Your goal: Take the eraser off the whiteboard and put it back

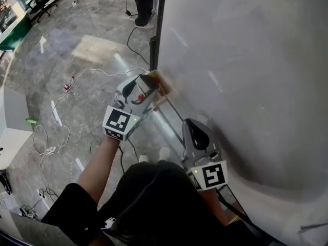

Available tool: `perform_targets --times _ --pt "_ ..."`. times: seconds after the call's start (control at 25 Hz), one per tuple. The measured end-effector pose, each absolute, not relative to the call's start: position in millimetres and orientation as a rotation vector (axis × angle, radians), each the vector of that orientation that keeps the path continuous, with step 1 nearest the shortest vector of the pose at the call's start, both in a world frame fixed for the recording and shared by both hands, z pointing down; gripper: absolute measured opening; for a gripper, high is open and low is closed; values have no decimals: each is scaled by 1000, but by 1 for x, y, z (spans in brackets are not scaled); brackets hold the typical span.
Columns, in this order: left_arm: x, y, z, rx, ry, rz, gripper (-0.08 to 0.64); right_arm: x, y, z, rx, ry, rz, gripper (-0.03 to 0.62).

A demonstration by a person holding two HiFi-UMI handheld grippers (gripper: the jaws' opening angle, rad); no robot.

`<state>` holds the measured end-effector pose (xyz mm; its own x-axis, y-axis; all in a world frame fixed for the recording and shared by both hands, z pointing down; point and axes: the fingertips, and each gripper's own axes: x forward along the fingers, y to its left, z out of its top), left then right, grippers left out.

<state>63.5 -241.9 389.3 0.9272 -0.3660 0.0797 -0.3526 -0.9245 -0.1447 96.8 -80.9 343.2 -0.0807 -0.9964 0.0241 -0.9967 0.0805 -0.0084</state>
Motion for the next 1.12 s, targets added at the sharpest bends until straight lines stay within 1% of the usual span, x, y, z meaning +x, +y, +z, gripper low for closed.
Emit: perform_targets --times 0.44,1.12 --pt "93 -256 417 -2982 499 -228 276 107 -83 354 2134 -2255 59 9" --pt "116 -276 459 -2984 466 -391 276 110 -96 360 2138 -2242 108 9"
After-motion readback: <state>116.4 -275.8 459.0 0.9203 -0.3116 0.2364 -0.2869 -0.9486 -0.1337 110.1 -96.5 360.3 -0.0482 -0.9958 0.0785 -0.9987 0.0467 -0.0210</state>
